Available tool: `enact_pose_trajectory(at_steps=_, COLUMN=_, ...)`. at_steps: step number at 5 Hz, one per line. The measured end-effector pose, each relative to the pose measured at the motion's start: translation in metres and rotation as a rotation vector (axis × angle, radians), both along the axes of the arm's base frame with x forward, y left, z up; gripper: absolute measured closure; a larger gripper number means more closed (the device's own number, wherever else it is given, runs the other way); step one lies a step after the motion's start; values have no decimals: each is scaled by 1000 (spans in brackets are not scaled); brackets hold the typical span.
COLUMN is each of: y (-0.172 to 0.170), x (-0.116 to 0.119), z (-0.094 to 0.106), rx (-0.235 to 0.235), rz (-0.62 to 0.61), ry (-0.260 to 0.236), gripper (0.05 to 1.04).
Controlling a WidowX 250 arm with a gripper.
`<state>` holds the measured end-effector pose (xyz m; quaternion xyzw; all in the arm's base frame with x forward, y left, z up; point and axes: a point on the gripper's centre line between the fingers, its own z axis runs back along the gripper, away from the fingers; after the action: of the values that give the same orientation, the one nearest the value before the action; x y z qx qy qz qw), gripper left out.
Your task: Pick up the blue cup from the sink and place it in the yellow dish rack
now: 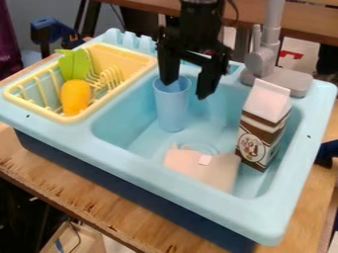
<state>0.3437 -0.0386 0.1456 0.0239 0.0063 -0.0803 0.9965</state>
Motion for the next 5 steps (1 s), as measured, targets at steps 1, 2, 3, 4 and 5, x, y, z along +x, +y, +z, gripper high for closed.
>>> enact_pose_trajectory(at_steps=1, y=-2, x=9, z=-15, rx=-14, rz=-19, ry=28, gripper=83)
enact_pose_trajectory(at_steps=2, y=-5, x=14, z=-30, rx=-28, rz=-34, ry=45, gripper=129)
enact_pose_trajectory(at_steps=3, y=-7, x=16, z=-31, rx=-42, rz=-40, ry=30, gripper=420)
enact_pose_trajectory(at_steps=4, y=-7, x=12, z=-33, rx=-38, rz=-35, ry=46, gripper=733)
enact_pose_trajectory(at_steps=5, y=-4, x=4, z=-14, rx=-25, rz=-29, ry=11, gripper=913)
